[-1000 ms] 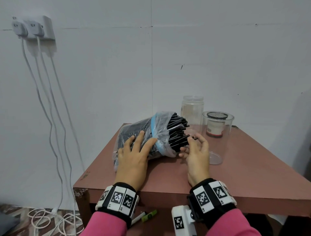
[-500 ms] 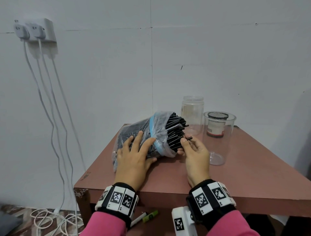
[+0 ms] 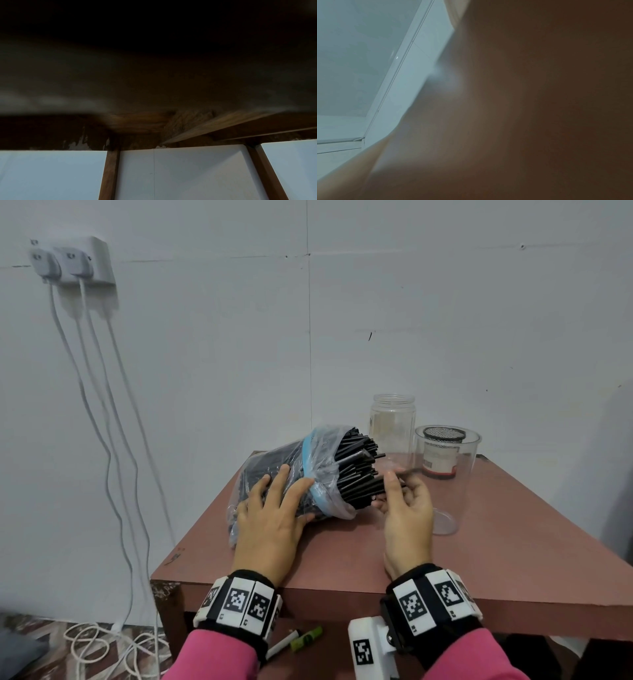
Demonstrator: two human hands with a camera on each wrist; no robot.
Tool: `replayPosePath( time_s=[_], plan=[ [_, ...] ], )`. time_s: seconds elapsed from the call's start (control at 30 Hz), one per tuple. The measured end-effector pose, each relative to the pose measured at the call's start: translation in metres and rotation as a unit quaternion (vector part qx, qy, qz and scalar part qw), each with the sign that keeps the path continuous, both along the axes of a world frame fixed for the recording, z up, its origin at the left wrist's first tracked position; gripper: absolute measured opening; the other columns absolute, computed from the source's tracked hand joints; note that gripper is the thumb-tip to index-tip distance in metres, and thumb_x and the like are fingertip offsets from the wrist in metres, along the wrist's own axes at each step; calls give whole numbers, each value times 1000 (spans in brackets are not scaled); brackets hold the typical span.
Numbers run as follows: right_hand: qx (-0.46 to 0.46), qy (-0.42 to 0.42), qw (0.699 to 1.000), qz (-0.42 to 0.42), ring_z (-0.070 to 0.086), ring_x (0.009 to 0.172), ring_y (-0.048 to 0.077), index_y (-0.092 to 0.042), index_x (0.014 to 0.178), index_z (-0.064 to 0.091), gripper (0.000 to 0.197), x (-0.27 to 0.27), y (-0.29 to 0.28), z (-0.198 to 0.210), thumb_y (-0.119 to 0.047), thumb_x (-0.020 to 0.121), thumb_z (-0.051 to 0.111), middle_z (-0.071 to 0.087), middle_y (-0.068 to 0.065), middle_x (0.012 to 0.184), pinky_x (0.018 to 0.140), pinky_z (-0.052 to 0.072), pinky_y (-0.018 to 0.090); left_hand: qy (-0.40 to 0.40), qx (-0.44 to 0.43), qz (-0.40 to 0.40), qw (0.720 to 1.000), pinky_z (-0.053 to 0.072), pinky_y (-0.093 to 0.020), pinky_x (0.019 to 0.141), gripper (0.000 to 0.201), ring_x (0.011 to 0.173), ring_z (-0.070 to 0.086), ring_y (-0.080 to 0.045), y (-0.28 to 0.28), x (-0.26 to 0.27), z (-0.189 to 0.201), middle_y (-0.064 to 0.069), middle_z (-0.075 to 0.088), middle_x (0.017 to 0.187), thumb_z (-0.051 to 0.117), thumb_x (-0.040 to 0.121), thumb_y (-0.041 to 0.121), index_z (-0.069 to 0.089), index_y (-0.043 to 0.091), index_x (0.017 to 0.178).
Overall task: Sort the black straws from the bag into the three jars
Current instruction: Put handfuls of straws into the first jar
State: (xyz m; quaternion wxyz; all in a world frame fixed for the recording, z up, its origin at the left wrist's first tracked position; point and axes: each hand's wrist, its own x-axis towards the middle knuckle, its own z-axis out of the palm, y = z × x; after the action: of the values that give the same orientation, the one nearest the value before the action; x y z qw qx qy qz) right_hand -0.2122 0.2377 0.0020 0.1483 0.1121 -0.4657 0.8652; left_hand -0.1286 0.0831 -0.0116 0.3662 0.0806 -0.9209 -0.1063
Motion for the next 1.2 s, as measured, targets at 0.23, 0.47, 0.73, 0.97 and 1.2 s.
replayPosePath(
  time_s=[0.23,0.47,0.73,0.97,1.2],
  plan=[
    [107,-38,992,57,53,52,6,-9,88,64,16,3,-4,-7,-25,89,66,62,-2,65,55,44,24,-3,10,-10,1000,36,-60,102,54,139,30,-32,0,1,0,1,34,154,62,88,39,28,47,129],
    [99,-18,992,78,52,53,7,-10,93,63,23,-1,-6,-8,-33,89,64,63,-2,69,55,39,30,10,11,-6,1000,39,-61,99,56,136,35,-35,-1,0,0,-2,39,151,66,87,32,32,44,129],
    [116,-15,993,20,47,53,12,-15,85,59,26,0,-3,-7,-40,94,58,57,0,64,61,37,38,7,17,-7,1000,38,-60,100,55,138,34,-34,-1,1,1,0,37,152,64,88,33,29,46,128],
    [83,-15,996,10,51,62,16,-7,97,63,23,1,-5,-4,-28,97,55,62,4,74,60,43,32,1,18,-10,1000,34,-58,104,53,140,30,-33,-1,1,0,0,34,154,62,90,34,27,48,128],
    [99,-55,993,26,64,72,27,-3,95,66,52,-1,-4,-8,-54,84,65,73,7,80,68,47,40,-3,28,-21,999,29,-58,108,53,143,23,-29,-2,1,1,3,28,156,59,91,37,22,51,127]
  ],
)
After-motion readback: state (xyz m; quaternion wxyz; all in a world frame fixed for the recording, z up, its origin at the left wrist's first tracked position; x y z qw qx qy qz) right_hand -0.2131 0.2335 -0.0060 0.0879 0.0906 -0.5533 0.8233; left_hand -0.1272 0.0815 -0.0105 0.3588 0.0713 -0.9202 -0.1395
